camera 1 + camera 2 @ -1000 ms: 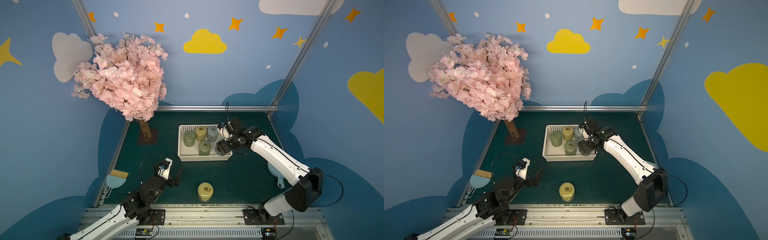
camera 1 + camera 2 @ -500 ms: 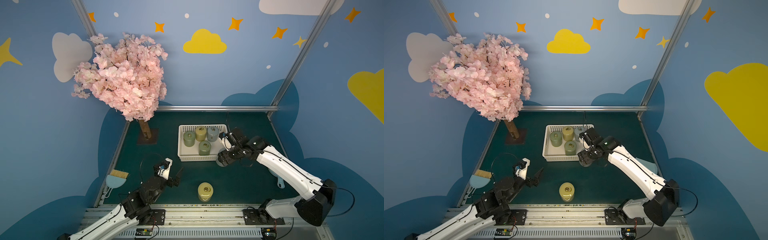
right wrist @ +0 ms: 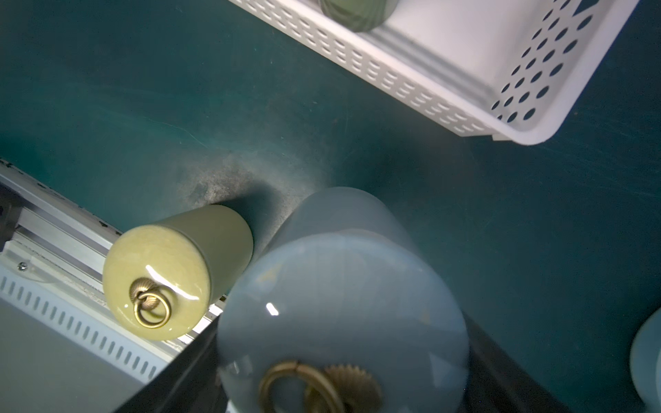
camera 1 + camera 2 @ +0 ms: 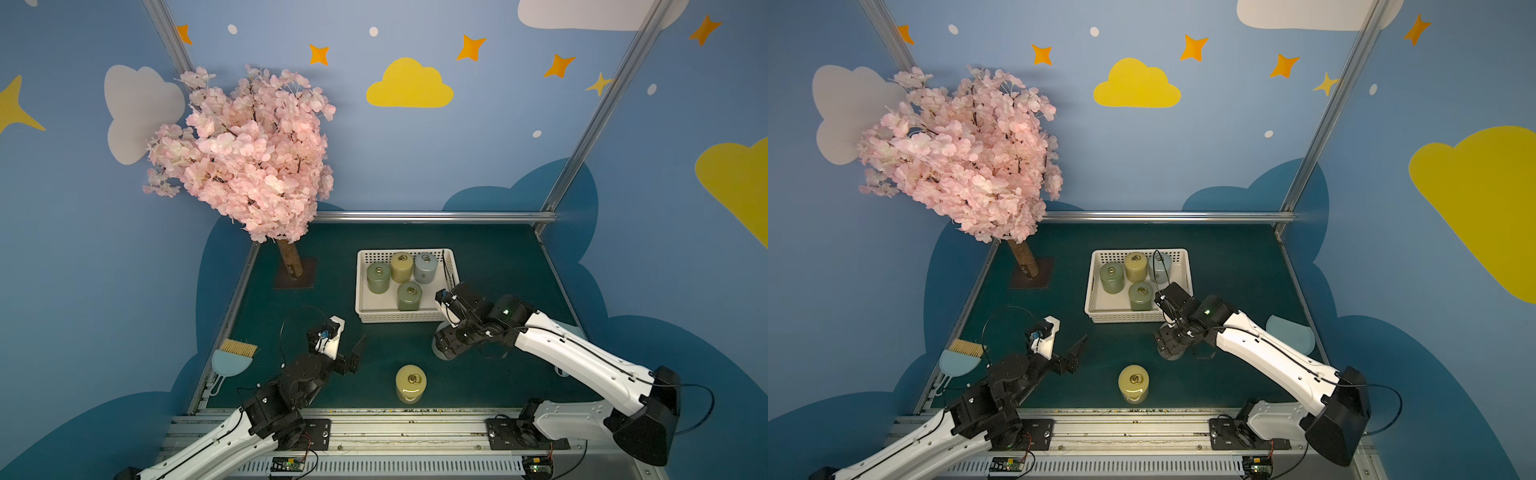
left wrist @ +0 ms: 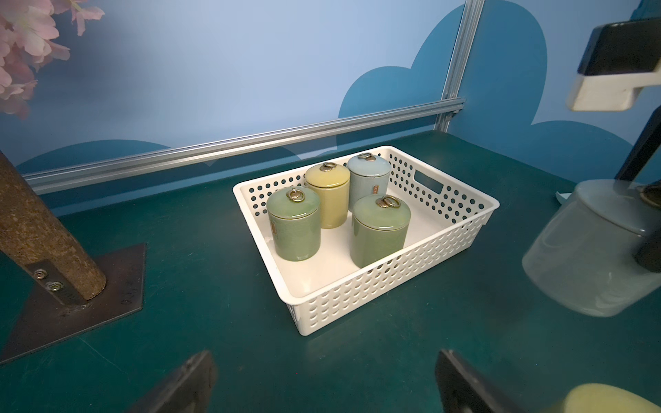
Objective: Take the tea canister out of the basket
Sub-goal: Place the tea canister at the center of the board.
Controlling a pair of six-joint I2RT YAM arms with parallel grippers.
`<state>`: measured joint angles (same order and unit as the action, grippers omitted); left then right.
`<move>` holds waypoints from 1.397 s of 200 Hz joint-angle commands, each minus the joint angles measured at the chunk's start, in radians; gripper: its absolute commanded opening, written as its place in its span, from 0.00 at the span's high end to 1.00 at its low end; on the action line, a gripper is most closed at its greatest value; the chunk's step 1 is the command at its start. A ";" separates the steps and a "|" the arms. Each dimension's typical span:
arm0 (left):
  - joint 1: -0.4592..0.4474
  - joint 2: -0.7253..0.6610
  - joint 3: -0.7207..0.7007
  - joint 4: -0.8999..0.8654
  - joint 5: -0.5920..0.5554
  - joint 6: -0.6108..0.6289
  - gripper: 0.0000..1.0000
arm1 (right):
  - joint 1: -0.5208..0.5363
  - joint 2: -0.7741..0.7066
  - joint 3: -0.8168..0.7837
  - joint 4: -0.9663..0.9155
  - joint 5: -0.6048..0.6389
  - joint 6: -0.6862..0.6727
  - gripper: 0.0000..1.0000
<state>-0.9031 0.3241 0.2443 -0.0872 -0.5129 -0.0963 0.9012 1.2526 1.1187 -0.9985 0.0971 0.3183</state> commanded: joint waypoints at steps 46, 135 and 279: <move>0.005 -0.013 -0.010 0.020 -0.009 0.010 0.00 | 0.084 -0.083 -0.095 0.044 0.039 0.159 0.47; 0.005 -0.014 -0.010 0.018 -0.009 0.007 0.00 | 0.218 -0.078 -0.200 0.106 0.052 0.312 0.47; 0.005 -0.016 -0.013 0.018 -0.010 0.008 0.00 | 0.318 -0.074 -0.296 0.165 0.060 0.448 0.47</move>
<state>-0.9031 0.3187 0.2436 -0.0872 -0.5133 -0.0963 1.2045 1.1942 0.8215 -0.8669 0.1349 0.7334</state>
